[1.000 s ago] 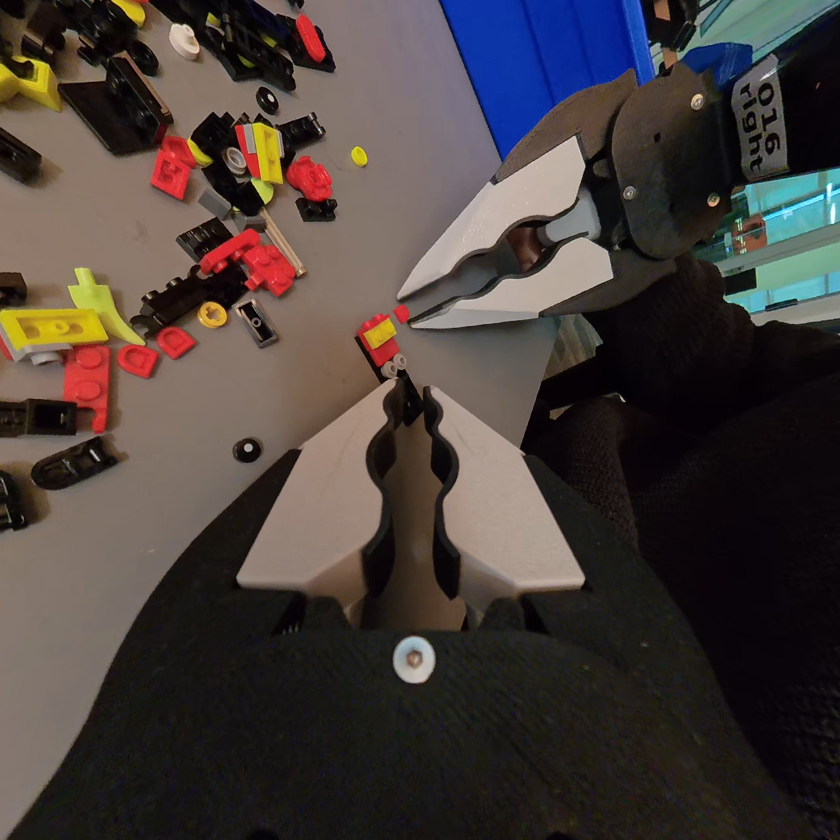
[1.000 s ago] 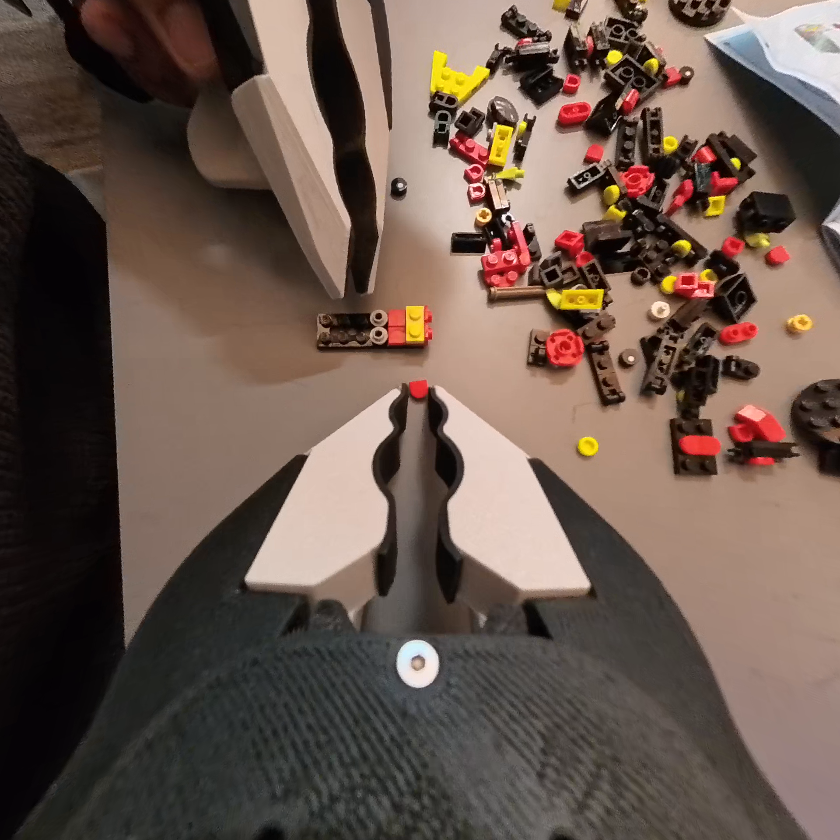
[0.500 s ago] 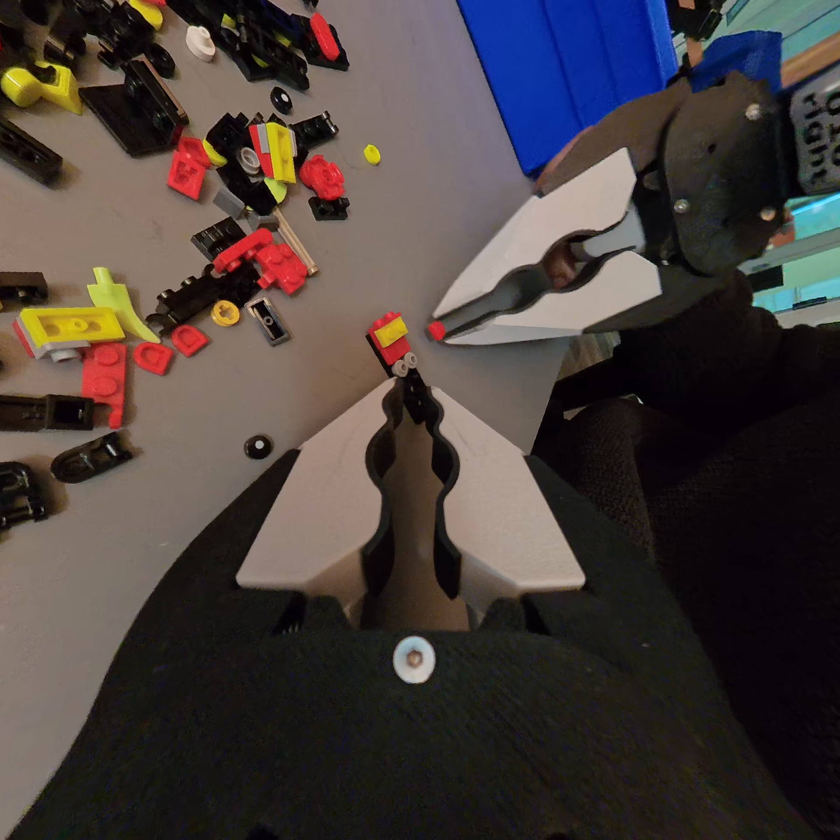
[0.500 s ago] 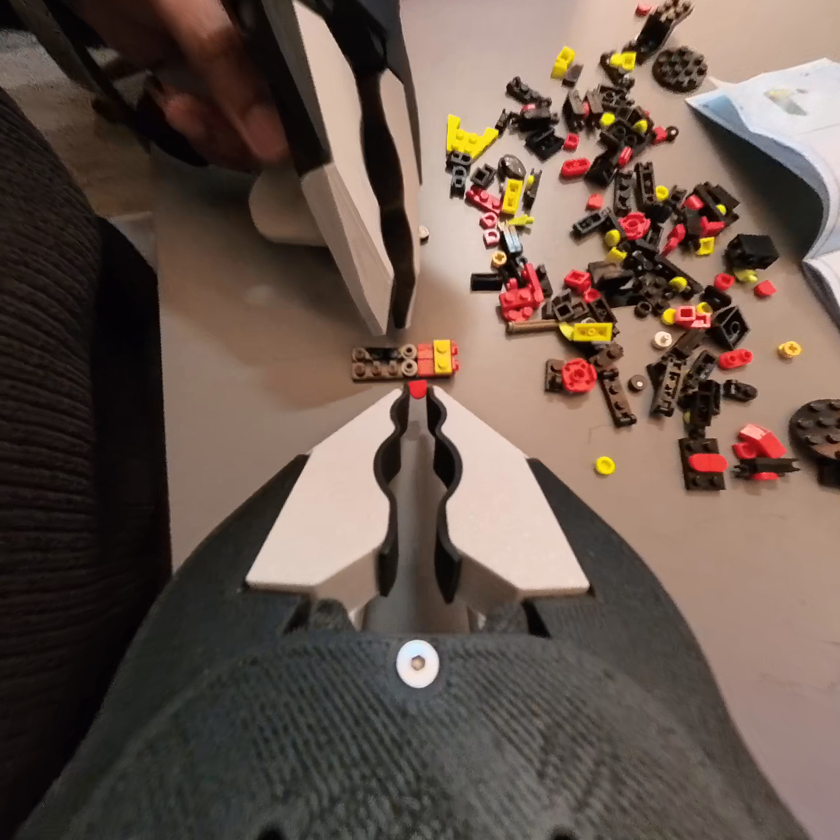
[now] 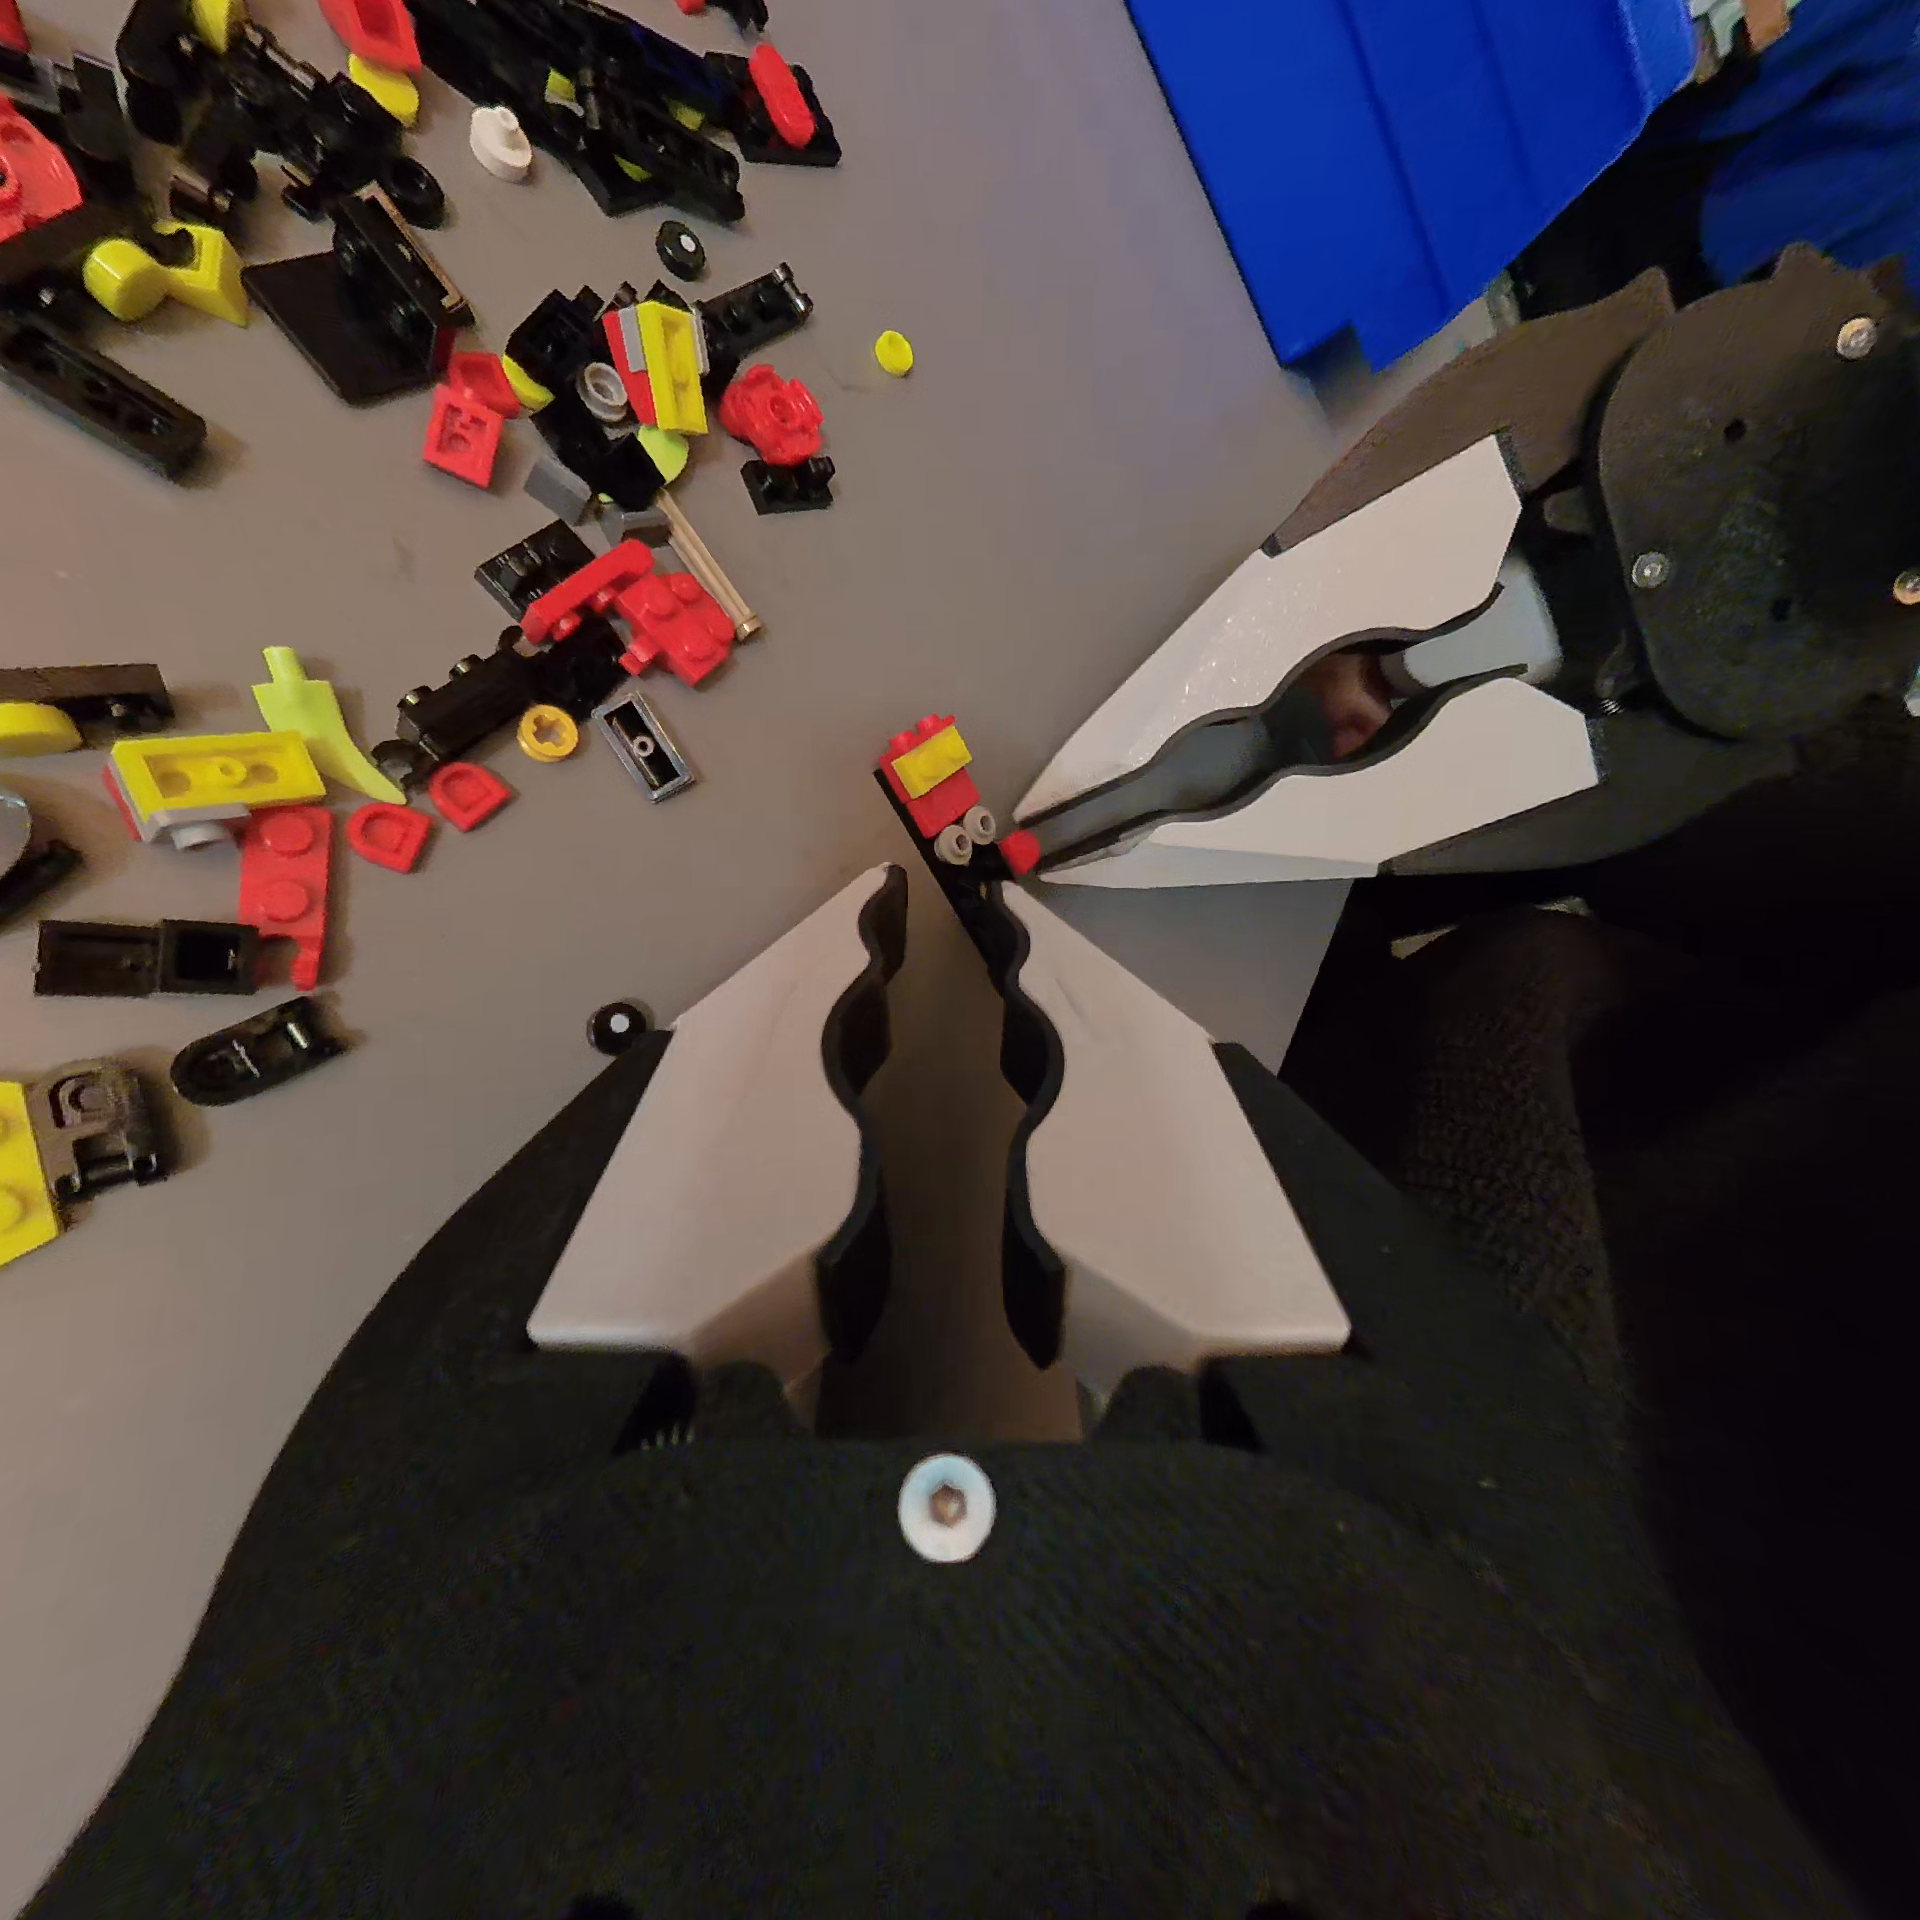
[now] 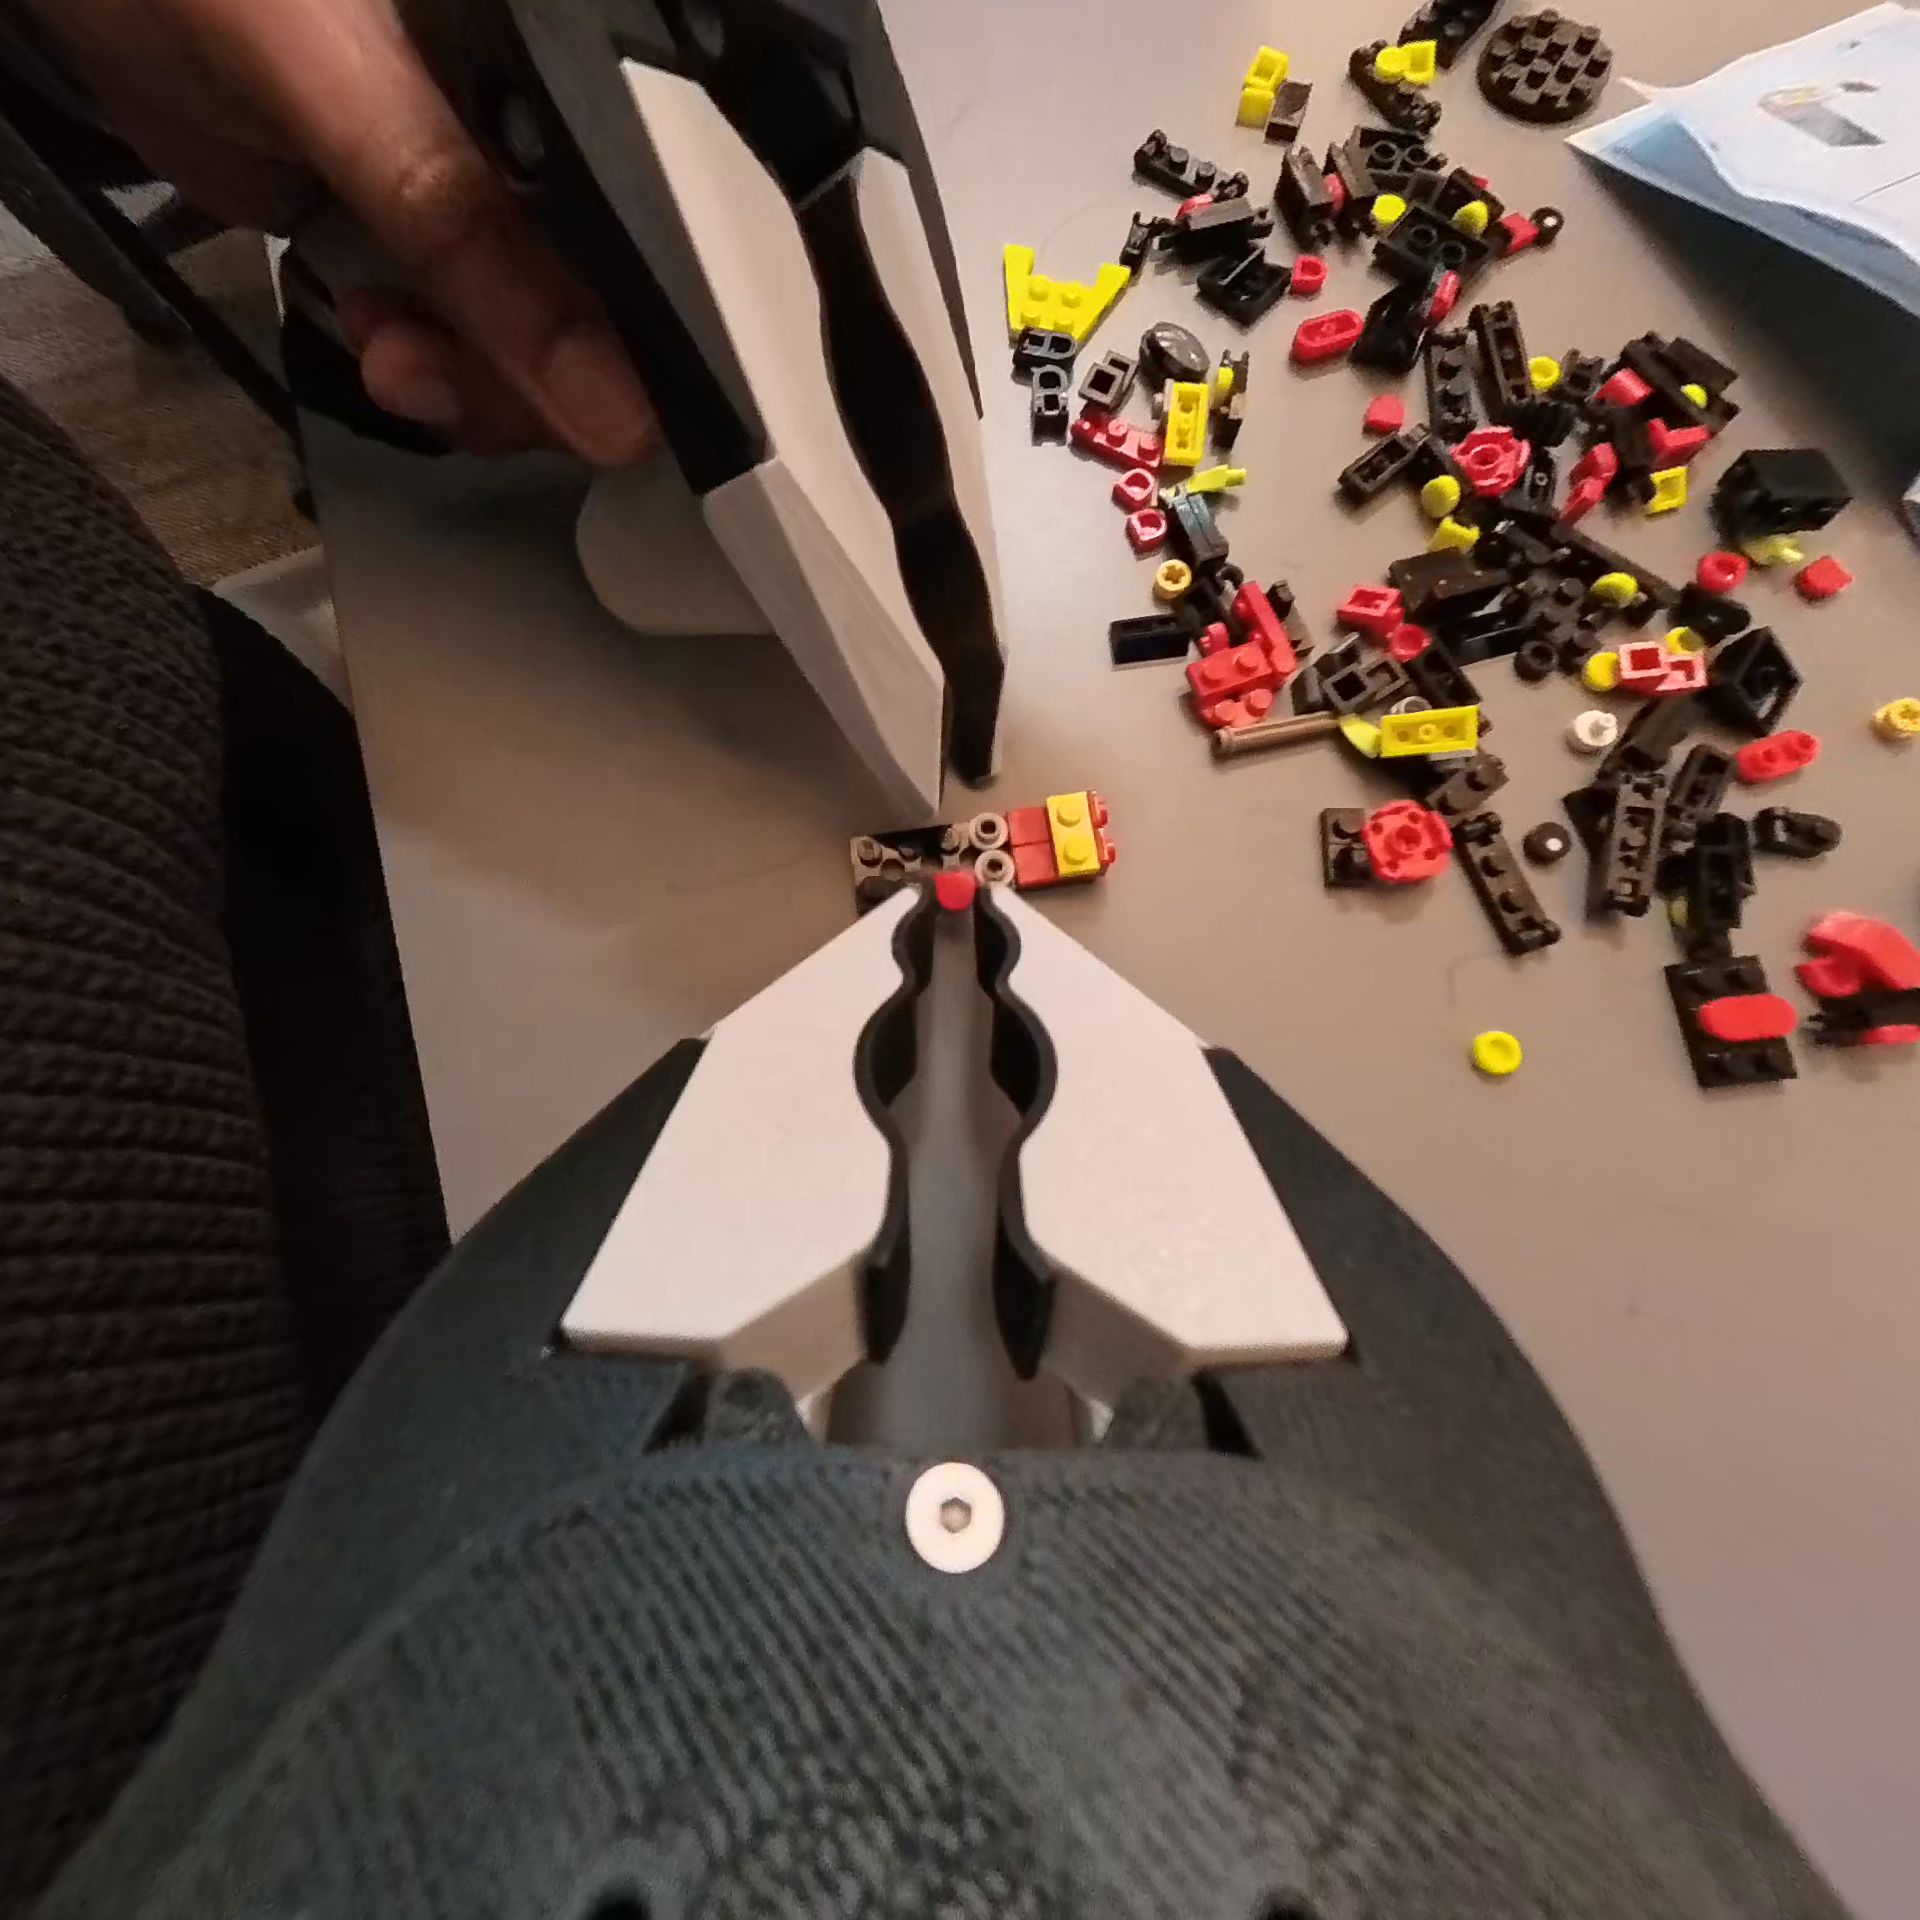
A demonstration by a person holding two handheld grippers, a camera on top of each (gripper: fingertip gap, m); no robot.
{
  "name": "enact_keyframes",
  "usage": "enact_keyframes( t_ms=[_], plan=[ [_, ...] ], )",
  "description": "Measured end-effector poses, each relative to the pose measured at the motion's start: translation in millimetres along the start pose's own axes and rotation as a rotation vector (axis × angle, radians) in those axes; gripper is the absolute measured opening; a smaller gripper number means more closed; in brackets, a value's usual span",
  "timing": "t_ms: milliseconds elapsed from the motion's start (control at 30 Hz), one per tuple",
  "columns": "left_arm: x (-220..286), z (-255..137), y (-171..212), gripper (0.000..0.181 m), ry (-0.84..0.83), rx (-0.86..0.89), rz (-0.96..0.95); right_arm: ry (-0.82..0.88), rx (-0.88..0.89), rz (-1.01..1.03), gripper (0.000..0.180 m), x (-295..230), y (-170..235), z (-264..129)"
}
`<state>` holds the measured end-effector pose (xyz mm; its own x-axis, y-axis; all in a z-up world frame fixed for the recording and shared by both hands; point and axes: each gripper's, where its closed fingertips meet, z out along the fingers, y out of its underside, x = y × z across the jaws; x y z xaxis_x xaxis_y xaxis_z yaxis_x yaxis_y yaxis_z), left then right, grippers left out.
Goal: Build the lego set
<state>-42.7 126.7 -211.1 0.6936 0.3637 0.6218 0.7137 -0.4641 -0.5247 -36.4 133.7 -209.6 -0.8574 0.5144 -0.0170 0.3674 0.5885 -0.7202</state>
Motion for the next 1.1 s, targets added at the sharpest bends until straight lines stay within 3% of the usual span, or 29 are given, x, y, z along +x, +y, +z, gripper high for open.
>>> enact_keyframes(
  t_ms=[33, 1100],
  plan=[
    [-0.1, 0.0, 0.2, 0.012, -0.003, -0.001, 0.006, -0.002, 0.005, 0.004, 0.005, 0.0, -0.9, 0.1],
    [0.9, 1.2, 2.0, 0.011, 0.006, -0.013, 0.015, 0.016, -0.015, -0.032, 0.008, 0.2, -0.9, 4.1]
  ],
)
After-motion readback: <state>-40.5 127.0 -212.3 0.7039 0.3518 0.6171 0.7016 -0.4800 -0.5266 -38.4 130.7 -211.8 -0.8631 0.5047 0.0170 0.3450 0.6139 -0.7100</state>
